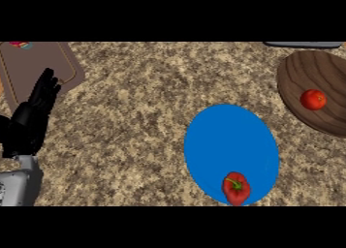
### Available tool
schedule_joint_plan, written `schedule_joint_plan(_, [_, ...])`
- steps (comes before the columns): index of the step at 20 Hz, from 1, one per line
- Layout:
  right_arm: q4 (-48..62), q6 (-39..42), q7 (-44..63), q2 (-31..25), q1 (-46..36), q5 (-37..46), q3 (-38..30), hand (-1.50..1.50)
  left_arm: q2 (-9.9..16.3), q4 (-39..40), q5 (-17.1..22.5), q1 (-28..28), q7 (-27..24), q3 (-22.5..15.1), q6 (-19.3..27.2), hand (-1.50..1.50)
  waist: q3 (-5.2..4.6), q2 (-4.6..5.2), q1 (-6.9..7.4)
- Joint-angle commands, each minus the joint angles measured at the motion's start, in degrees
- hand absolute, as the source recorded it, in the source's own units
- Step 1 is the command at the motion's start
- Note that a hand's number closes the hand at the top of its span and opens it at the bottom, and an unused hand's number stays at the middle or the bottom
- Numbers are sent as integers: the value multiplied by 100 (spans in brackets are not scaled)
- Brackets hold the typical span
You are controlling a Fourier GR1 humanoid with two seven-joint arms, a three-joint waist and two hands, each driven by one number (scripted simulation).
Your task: Pick the tomato from the plate and place it in the bowl
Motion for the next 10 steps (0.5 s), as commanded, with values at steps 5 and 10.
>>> schedule_joint_plan(5, [79, 1493, -172, -404, 275, -343, -262, -150, -1, 33, 33, 21, -42, 8, -40, 0, 25, 0, -20])
schedule_joint_plan(10, [-31, 1704, -83, -428, 411, -610, -459, -150, 100, 13, 102, 134, -65, 91, -140, 0, 40, -13, -2])
